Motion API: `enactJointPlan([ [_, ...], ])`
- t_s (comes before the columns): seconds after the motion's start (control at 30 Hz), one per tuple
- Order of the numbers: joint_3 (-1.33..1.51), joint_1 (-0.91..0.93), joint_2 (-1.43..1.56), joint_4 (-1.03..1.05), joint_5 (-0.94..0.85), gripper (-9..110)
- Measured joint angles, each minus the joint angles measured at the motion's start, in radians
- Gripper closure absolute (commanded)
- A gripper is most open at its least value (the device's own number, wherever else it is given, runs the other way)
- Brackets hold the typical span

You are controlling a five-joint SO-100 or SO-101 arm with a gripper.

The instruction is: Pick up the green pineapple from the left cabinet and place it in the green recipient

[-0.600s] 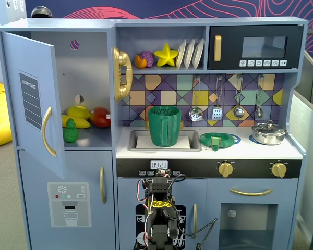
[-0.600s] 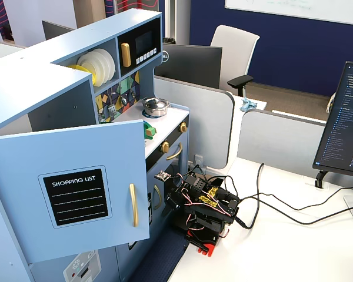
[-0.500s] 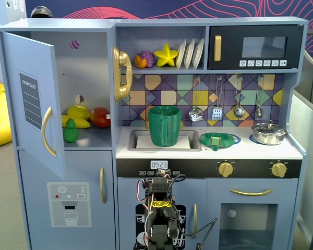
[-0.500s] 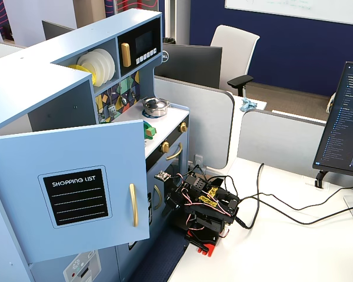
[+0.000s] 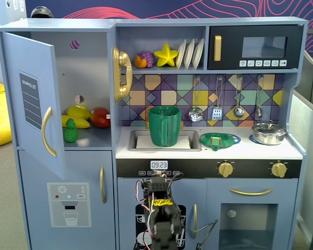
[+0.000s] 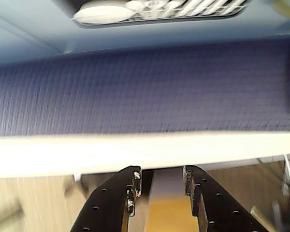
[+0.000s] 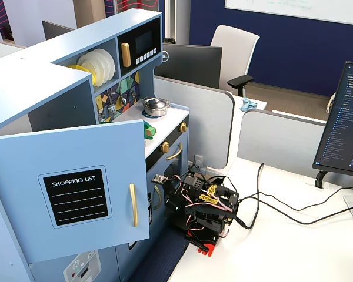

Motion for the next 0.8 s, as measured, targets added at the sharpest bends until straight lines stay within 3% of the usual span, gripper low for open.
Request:
enactJointPlan([
  [0.4,-0.462,-0.531,-0.428,-0.963,-0.179,86],
  [0.8,-0.686,-0.578,-0.747,-1.189,-0.222,77],
])
